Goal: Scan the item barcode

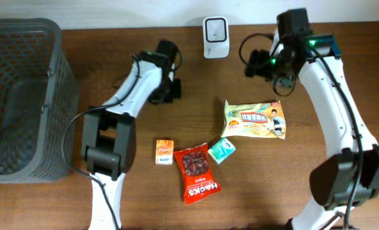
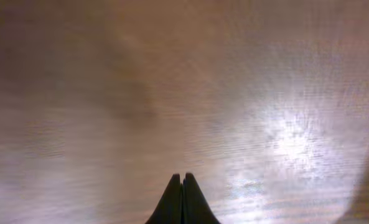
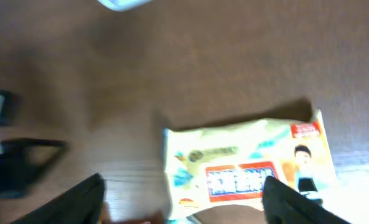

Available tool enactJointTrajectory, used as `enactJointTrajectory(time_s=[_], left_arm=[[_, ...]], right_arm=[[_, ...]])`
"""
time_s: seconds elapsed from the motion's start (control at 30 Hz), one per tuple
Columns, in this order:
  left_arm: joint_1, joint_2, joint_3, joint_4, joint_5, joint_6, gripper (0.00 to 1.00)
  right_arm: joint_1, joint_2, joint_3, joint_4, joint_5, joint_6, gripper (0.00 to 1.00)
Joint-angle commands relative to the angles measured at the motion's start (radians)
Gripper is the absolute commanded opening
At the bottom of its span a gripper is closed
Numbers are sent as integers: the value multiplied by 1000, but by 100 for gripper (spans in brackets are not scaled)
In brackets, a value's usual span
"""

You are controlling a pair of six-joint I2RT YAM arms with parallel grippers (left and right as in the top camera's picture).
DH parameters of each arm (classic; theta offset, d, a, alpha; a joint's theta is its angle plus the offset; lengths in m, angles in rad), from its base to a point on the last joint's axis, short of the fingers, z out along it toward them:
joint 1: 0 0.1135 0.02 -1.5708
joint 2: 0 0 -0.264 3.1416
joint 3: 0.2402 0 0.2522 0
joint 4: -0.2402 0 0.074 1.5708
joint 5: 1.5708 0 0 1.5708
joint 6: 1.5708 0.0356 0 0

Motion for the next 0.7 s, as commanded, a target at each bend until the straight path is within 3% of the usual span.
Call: enactJointTrajectory(time_s=[0.0,0.07,0.13,0.27,0.4,0.5,0.63,0.67], left_arm=[[1,-6,80,-59,-11,11,0],[-11,-6,79,-56,164,85,0],[-38,-6,78,-46,248,101,0],[-108,-6,78,-7,206,100,3],[-112,-6,78,-6,180,100,9],[-112,-6,78,-2,180,100,16],[-112,-6,78,-18,179,100,15],[-112,-6,78,-16,180,100,17]], right_arm=[[-56,45,-43,-46,94,-14,88],[-119,47,-43,-76,92,-94,99],[-193,54,-44,-124,88,-153,99],[-358,76,-155,-137,-142,-358,99],[-399,76,-370,30,-219,-360,99],[-378,76,-486,176,-334,-360,87],[-348,76,-553,277,-334,-345,60],[-345,76,-554,283,-335,-345,48]])
